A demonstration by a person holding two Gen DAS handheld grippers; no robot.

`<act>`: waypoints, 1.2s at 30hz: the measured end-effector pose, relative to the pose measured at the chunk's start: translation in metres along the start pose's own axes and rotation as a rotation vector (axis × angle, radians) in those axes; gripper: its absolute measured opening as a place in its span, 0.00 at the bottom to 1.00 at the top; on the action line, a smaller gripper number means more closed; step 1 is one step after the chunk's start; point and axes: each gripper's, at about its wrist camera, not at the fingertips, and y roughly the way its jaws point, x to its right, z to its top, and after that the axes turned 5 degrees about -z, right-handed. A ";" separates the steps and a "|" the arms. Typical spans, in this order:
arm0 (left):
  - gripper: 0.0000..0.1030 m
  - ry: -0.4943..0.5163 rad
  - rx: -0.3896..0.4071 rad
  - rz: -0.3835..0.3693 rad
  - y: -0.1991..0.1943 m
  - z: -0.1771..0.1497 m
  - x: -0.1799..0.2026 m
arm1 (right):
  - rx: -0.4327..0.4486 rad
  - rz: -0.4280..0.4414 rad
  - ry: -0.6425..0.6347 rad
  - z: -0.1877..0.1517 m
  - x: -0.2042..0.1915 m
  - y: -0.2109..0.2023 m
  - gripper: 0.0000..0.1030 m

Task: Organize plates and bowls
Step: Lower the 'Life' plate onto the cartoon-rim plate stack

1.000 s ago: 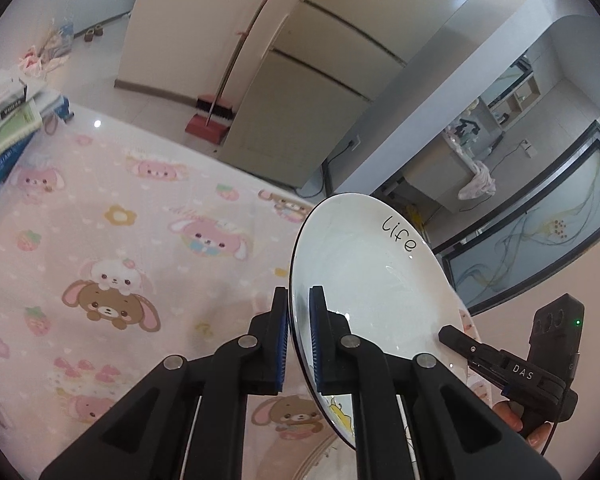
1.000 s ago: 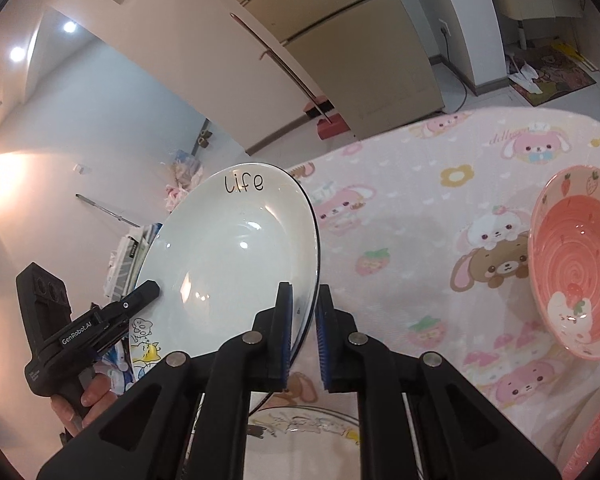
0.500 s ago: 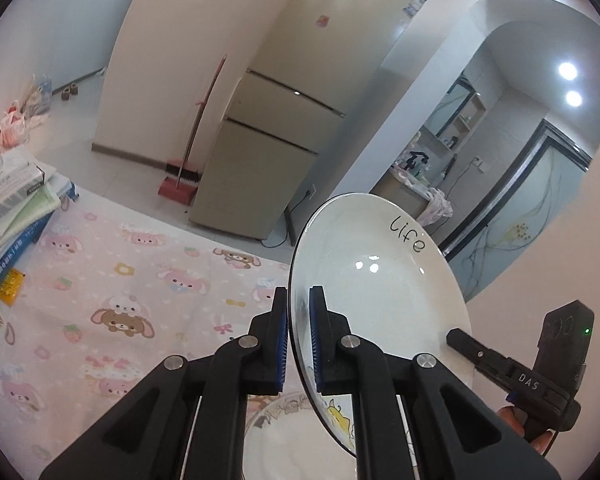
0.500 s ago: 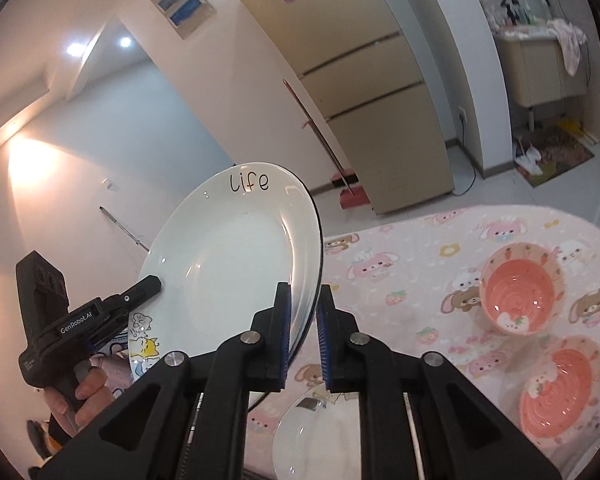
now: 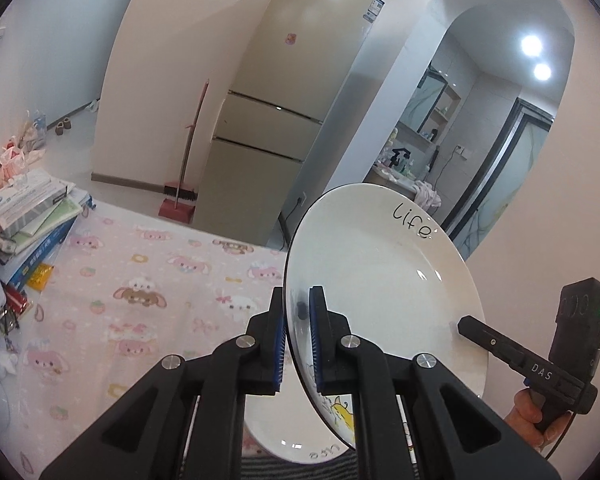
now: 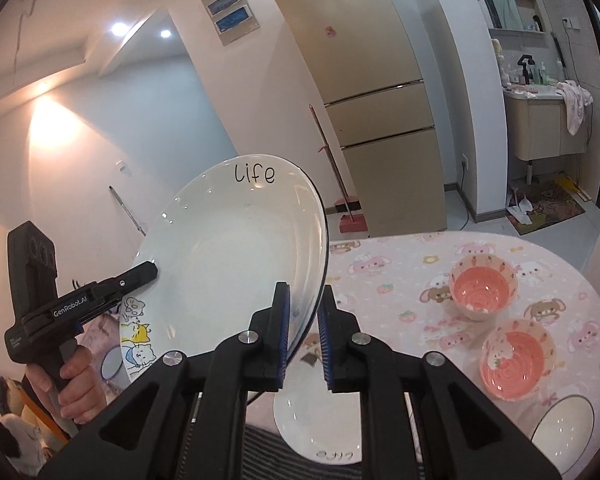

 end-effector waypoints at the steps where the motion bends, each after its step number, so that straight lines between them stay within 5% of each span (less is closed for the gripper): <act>1: 0.10 0.003 -0.006 0.000 0.000 -0.005 -0.001 | -0.011 0.002 0.001 -0.007 0.002 0.000 0.14; 13: 0.10 0.018 -0.122 0.029 0.029 -0.061 -0.017 | -0.096 -0.036 0.028 -0.065 0.024 0.024 0.14; 25: 0.11 0.001 -0.288 -0.004 0.109 -0.098 -0.050 | -0.175 -0.133 0.080 -0.084 0.052 0.063 0.16; 36: 0.14 -0.001 -0.371 0.044 0.146 -0.122 -0.065 | -0.271 -0.157 0.101 -0.103 0.071 0.095 0.16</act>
